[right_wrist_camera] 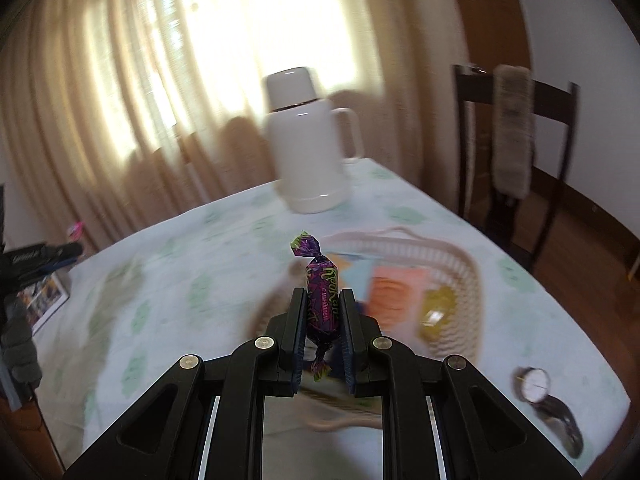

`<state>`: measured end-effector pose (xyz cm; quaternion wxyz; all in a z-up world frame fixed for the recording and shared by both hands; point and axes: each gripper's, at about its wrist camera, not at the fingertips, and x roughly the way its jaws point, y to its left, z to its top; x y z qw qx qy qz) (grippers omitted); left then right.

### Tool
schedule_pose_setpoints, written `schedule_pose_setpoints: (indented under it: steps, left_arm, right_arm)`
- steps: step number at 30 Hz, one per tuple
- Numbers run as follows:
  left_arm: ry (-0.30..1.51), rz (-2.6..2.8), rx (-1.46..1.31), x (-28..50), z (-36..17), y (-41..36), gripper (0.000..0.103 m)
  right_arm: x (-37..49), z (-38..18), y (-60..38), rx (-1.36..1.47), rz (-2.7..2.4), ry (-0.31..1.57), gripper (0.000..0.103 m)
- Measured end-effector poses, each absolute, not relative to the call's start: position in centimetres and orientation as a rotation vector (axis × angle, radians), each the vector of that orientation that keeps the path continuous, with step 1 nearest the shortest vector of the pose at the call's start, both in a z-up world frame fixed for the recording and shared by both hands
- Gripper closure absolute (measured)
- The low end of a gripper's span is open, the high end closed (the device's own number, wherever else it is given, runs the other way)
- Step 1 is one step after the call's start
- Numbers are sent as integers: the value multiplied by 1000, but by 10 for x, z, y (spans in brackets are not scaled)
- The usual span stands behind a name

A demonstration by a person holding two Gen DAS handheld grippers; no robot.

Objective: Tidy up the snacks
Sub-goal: 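Carry the purple candy into the basket and open the right tool while the left tool holds the pink candy, then carry the pink candy bar into the basket and open the left tool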

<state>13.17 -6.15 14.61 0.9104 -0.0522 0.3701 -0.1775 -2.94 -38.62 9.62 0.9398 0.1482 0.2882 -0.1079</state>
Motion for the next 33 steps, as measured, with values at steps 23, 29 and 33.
schedule_pose_setpoints:
  steps: [23, 29, 33]
  left_arm:
    - [770, -462, -30, 111, 143, -99, 78]
    - [759, -532, 2, 92, 143, -120, 78]
    - [761, -573, 66, 77, 137, -144, 78]
  right_arm:
    - [-62, 79, -441, 463, -328, 579, 82]
    - [-75, 79, -435, 378, -409, 529, 75]
    - [-82, 80, -437, 333, -466, 486, 66]
